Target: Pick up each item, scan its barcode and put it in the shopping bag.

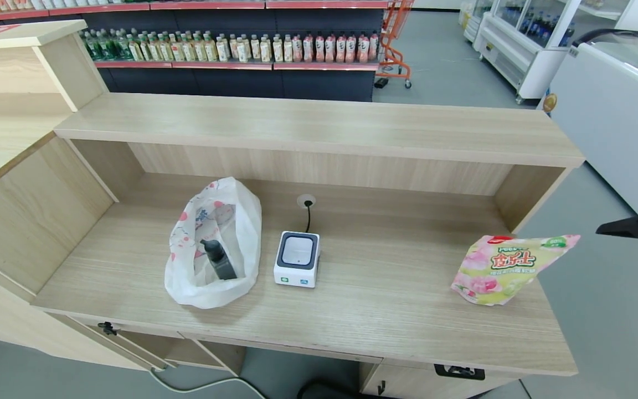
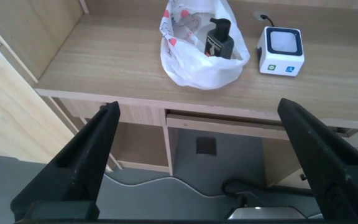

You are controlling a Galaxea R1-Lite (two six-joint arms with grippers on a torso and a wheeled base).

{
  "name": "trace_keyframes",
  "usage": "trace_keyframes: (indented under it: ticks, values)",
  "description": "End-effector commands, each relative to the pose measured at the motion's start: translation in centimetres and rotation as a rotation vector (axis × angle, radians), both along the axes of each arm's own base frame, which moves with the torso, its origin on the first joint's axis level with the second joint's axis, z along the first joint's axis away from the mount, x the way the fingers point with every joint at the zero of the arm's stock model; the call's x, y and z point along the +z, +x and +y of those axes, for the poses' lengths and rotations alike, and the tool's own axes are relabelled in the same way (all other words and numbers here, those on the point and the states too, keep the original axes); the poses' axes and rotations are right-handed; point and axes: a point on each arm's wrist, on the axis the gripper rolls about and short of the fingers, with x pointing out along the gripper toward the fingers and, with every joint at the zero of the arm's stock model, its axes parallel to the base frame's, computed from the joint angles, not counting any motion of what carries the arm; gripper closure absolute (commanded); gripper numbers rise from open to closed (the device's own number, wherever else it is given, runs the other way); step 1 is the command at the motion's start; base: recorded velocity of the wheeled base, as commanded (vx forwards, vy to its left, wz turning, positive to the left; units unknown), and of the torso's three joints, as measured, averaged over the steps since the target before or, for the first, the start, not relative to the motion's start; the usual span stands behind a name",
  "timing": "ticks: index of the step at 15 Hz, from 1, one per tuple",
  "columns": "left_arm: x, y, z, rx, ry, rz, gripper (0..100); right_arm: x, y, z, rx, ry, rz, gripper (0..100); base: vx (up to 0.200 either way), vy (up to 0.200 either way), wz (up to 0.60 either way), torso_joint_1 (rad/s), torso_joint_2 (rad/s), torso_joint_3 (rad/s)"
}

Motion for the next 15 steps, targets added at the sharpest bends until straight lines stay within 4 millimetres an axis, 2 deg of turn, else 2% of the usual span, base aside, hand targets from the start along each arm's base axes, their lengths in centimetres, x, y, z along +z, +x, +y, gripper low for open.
trace_keyframes:
  ticks: [1,6,7,9,13,15]
  values:
    - [0.0,0.0,0.0,-0.001,0.000,0.001,0,-0.5,2.0,-0.5,-0.046,0.021,0.043,0,0.000,0.000,0.00,0.000,0.00,0.000]
    - [0.0,0.0,0.0,-0.001,-0.001,-0.001,0,-1.7,4.7,-1.6,-0.108,0.038,0.095,0,0.000,0.000,0.00,0.000,0.00,0.000]
    - [0.0,0.0,0.0,0.001,0.000,-0.001,0,-2.5,6.1,-2.0,-0.112,0.039,0.098,0,0.000,0.000,0.00,0.000,0.00,0.000]
    - [0.0,0.0,0.0,-0.001,0.000,-0.001,0,-3.5,7.5,-2.3,-0.113,0.041,0.112,0,0.000,0.000,0.00,0.000,0.00,0.000]
    - [0.0,0.0,0.0,-0.001,0.000,-0.001,0,-7.9,10.9,-3.2,-0.123,0.058,0.222,0,0.000,0.000,0.00,0.000,0.00,0.000]
    - [0.0,0.0,0.0,-0.001,0.000,-0.001,0,-9.1,12.0,-3.3,-0.119,0.057,0.218,0,0.000,0.000,0.00,0.000,0.00,0.000]
